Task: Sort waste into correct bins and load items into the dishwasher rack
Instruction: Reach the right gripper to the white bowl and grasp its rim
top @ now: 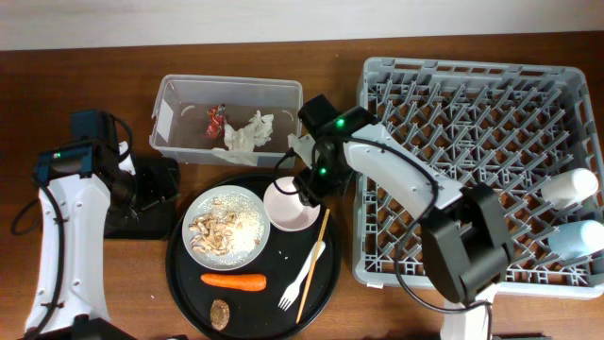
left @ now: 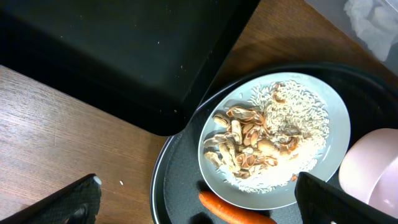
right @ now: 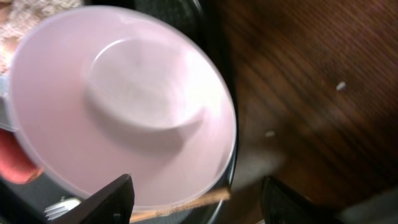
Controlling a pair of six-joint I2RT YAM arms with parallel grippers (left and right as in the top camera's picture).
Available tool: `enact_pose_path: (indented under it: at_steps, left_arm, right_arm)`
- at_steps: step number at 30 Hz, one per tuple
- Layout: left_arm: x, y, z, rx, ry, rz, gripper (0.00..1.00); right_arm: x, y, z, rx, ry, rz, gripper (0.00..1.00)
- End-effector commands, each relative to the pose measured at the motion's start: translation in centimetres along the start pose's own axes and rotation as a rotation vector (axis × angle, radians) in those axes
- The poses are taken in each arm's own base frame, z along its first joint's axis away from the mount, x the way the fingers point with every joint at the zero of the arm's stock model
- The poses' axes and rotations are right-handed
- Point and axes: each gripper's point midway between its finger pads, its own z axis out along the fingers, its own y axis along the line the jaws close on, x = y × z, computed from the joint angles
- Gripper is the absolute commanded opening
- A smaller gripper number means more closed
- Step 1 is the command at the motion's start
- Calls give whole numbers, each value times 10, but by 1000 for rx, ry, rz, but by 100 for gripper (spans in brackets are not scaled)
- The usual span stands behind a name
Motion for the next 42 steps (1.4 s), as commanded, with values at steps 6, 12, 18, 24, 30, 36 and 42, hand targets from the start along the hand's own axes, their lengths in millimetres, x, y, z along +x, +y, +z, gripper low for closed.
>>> enact_pose_path:
  at_steps: [6, 12, 18, 24, 30, 36, 42]
  left_arm:
    - [1, 2, 2, -4, 4, 8, 99]
    - [1, 2, 2, -4, 5, 8, 99]
    - [1, 2, 2, -4, 5, 8, 99]
    - [2, 2, 2, -5, 7, 8, 99]
    - [2, 2, 2, -5, 8, 8, 99]
    - [2, 2, 2, -5, 8, 8, 99]
    - [2, 2, 2, -5, 7, 8, 99]
  right_arm:
    - [0, -6, 28, 10, 36, 17, 59]
    - [5, -16, 33, 64, 44, 87, 46]
    - [12, -16, 40, 55, 58, 128, 40]
    - [9, -15, 34, 56, 42, 144, 22]
    - [-1, -14, 2, 97, -45, 125, 17]
    - [-12, -13, -68, 189, -218, 97, 11]
    - [-8, -3, -95, 179, -276, 104, 20]
